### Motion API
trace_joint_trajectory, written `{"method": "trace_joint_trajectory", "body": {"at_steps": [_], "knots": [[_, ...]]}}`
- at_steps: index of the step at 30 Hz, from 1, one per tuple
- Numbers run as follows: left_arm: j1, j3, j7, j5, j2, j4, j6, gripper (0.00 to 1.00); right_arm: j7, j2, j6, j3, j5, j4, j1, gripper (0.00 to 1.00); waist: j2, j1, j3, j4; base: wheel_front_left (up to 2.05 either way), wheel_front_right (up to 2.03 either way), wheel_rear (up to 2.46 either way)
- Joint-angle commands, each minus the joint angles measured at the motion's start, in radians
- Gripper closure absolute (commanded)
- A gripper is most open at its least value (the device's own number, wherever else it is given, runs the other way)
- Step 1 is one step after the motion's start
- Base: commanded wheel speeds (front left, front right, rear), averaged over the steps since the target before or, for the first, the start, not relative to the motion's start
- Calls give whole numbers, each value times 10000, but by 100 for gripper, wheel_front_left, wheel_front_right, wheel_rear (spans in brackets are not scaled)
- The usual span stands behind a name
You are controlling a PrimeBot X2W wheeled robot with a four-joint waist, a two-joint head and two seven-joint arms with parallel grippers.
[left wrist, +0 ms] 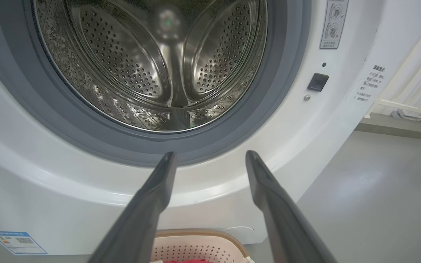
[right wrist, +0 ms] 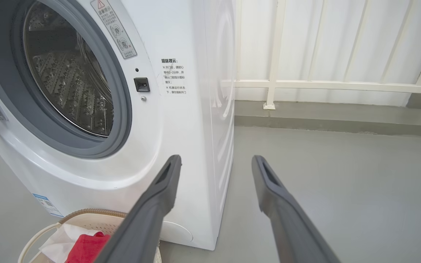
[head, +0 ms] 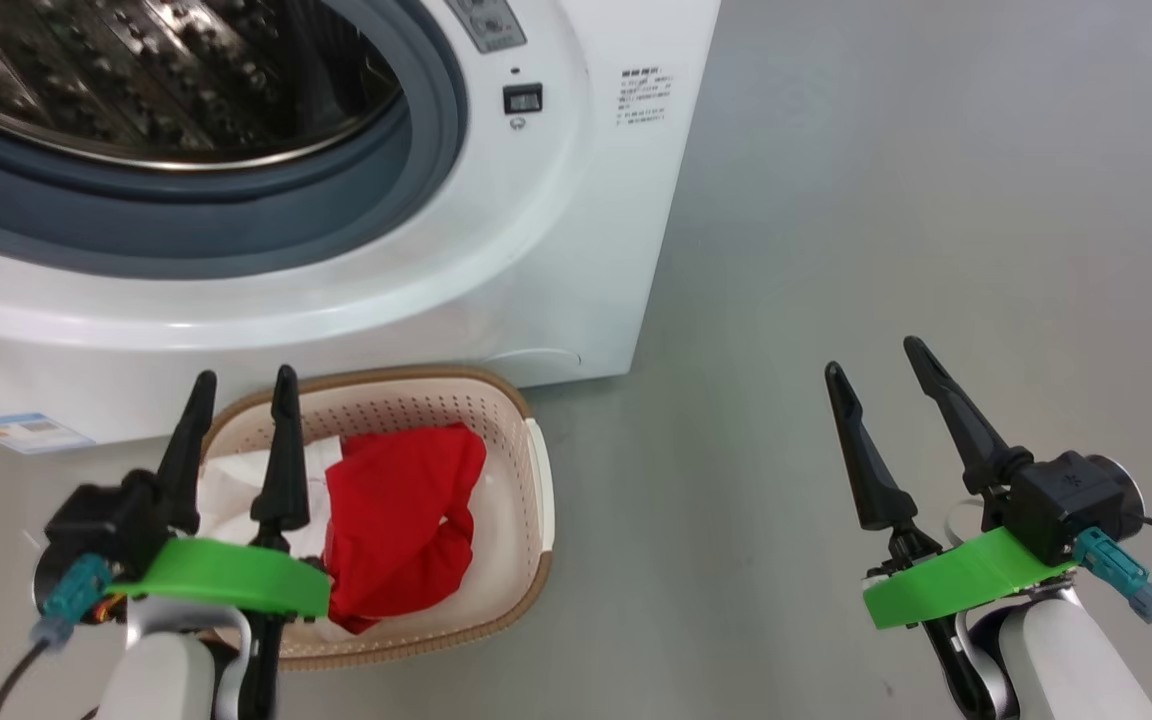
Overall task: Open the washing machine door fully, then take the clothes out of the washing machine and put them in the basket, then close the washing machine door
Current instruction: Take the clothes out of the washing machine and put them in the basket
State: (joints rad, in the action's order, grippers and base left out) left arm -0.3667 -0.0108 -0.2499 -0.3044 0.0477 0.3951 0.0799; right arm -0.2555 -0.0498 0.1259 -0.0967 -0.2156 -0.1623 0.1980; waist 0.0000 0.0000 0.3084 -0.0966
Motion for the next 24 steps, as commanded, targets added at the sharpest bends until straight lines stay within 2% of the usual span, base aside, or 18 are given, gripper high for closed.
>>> {"method": "trace_joint_trajectory", "body": {"at_steps": [1, 10, 20, 24], "knots": [[317, -267, -118, 182, 141, -602, 38, 0, -63, -4, 48, -118, 134, 231, -158, 0, 0, 0, -462, 104, 0, 0, 0], [1733, -185, -118, 580, 65, -2211, -393, 0, -63, -4, 48, -30, 234, 184, -475, 0, 0, 0, -1349, 109, 0, 0, 0], [3006, -68, 94, 448, 66, -3233, -576, 0, -63, -4, 48, 212, 518, 127, -875, 0, 0, 0, -2147, 165, 0, 0, 0], [3475, 18, 183, 601, 297, -3451, -548, 0, -63, -4, 48, 263, 593, 122, -1090, 0, 0, 0, -2525, 149, 0, 0, 0]]}}
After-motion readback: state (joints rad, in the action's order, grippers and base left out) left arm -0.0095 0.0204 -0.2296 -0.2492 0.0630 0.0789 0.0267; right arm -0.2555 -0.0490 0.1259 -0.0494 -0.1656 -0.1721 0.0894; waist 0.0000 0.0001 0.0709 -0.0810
